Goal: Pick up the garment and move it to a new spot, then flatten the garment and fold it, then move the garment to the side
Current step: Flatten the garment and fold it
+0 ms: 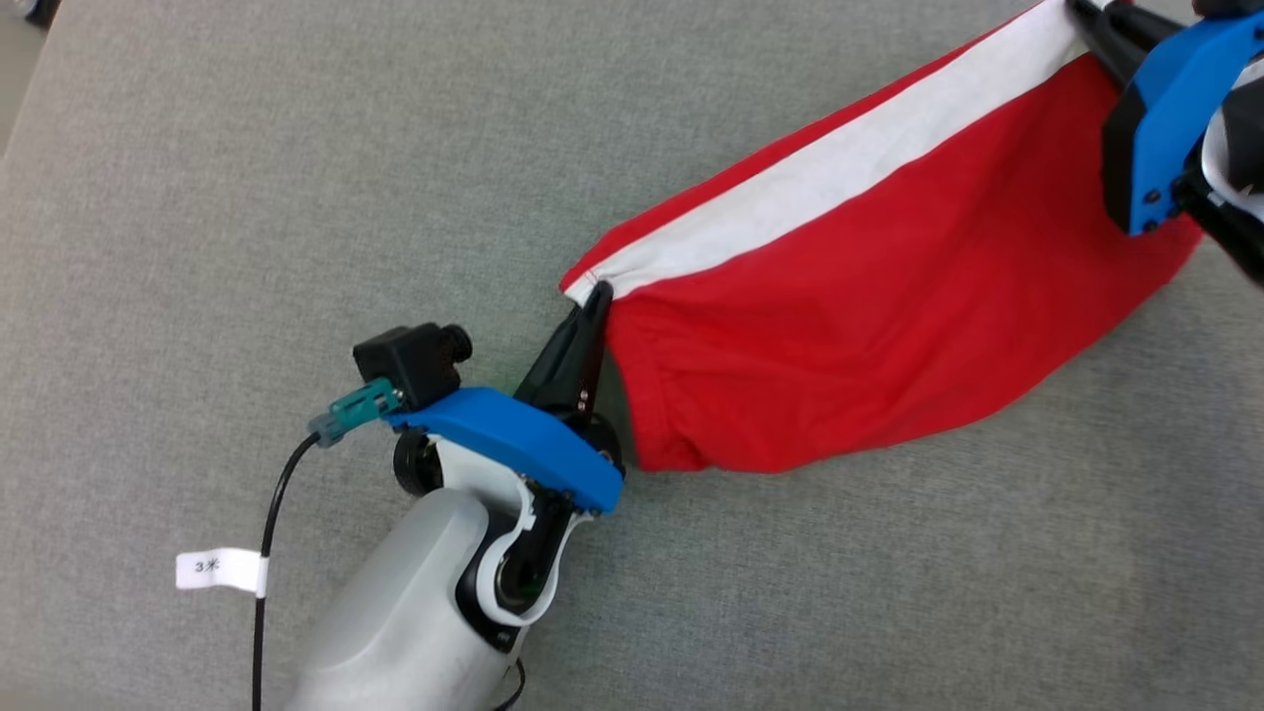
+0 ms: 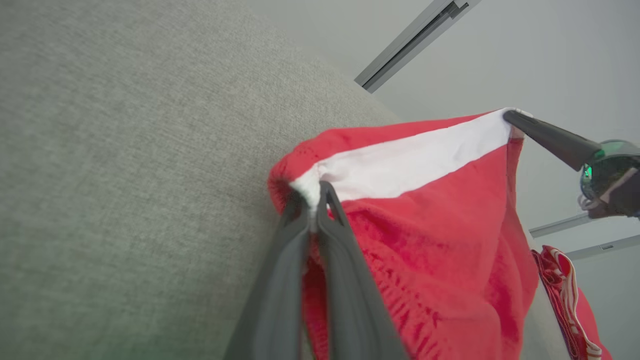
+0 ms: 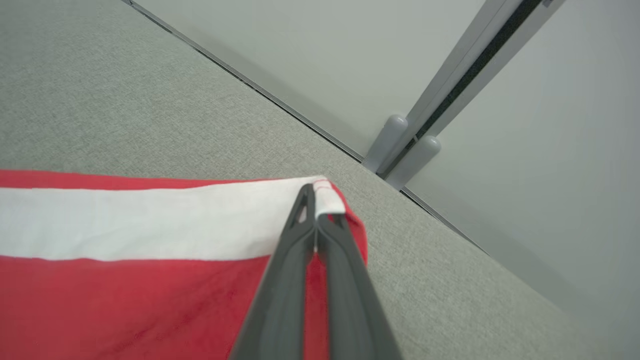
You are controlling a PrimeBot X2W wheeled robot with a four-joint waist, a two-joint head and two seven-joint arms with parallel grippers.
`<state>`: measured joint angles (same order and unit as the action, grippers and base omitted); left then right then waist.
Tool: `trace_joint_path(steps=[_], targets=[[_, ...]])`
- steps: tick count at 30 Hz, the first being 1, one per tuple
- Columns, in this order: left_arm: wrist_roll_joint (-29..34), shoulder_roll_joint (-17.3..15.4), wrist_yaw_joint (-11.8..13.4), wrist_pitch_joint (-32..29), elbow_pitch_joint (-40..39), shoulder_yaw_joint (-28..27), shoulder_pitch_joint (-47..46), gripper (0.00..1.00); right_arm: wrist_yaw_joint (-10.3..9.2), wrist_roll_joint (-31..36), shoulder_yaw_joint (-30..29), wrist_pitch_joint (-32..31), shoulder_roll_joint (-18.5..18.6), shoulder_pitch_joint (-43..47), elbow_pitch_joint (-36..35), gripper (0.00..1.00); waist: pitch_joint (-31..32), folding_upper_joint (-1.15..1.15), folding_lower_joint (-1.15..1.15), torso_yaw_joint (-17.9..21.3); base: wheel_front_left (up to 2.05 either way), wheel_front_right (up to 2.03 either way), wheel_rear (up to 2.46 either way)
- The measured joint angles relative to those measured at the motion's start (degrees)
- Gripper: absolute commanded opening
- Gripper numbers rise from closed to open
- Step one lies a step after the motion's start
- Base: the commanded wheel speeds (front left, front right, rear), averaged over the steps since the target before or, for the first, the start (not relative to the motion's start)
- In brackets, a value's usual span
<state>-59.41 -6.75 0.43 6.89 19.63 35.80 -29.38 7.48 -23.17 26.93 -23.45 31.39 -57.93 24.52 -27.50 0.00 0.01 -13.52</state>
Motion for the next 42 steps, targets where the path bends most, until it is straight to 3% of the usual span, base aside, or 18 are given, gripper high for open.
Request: trace_joint_path(steps=[7,8,9,10,11,12,20,27,31,35,42], targets=[[0.24,1.66,-1.49,1.91,3.35,0.27,-3.05,0.0,0.01,0.04,0.75,1.63,-0.94,-3.18,7.7,0.0,-2.1,0.0,0.0,-1.18,0.0,0.0,0.0],[0.27,1.83,-1.67,2.33,3.81,0.37,-3.43,0.0,0.01,0.03,0.93,1.8,-1.09,-3.32,8.83,0.24,-2.25,0.0,0.0,-1.25,0.0,0.0,0.0],[0.64,1.87,-2.13,2.41,4.19,0.67,-3.82,0.27,0.01,0.0,1.25,1.75,-1.29,-3.45,9.95,0.86,-2.4,0.0,-0.01,-1.24,0.0,0.0,0.0],[0.96,1.93,-2.57,2.59,4.52,1.01,-4.17,0.49,0.01,-0.22,1.37,1.86,-1.48,-3.54,10.66,1.0,-2.51,0.0,-0.01,-1.2,0.0,0.0,0.0],[0.99,1.92,-2.87,2.64,4.93,1.33,-4.58,0.84,0.01,-0.49,1.29,2.21,-1.8,-3.6,11.56,1.0,-2.54,0.0,0.0,-1.13,0.0,0.0,0.0],[0.99,1.91,-3.13,2.64,5.32,1.49,-4.86,1.0,0.01,-0.9,1.26,2.44,-2.12,-3.65,12.21,1.0,-2.51,0.0,0.0,-1.05,0.0,0.0,0.0],[1.05,1.6,-3.99,4.08,7.15,1.96,-3.54,1.0,0.0,-7.55,3.36,2.27,-3.61,-2.39,13.96,1.0,0.11,0.0,-0.01,-0.35,0.0,0.0,0.0],[4.35,-2.1,-3.93,7.81,6.31,-1.89,1.99,1.0,0.01,-12.14,1.51,0.55,-2.72,3.17,14.4,1.0,5.64,0.0,-0.02,0.1,0.0,0.0,0.0],[11.14,-3.3,-3.36,8.03,3.36,-6.8,3.45,1.0,0.0,-13.16,-0.69,0.87,-2.81,5.48,15.0,1.0,7.59,0.0,-0.03,0.2,0.0,0.0,0.0],[23.6,-4.33,-2.31,8.09,-0.33,-10.5,4.68,1.0,0.0,-11.78,-4.9,1.33,-4.0,5.55,18.26,1.0,7.05,0.0,-0.03,-0.26,0.0,0.0,0.0],[32.19,-0.35,-4.04,8.1,-4.31,-16.39,6.62,1.0,0.0,-5.68,-11.03,3.14,-5.84,3.47,25.79,1.0,4.58,0.0,-0.02,-2.75,0.0,0.0,0.0]])
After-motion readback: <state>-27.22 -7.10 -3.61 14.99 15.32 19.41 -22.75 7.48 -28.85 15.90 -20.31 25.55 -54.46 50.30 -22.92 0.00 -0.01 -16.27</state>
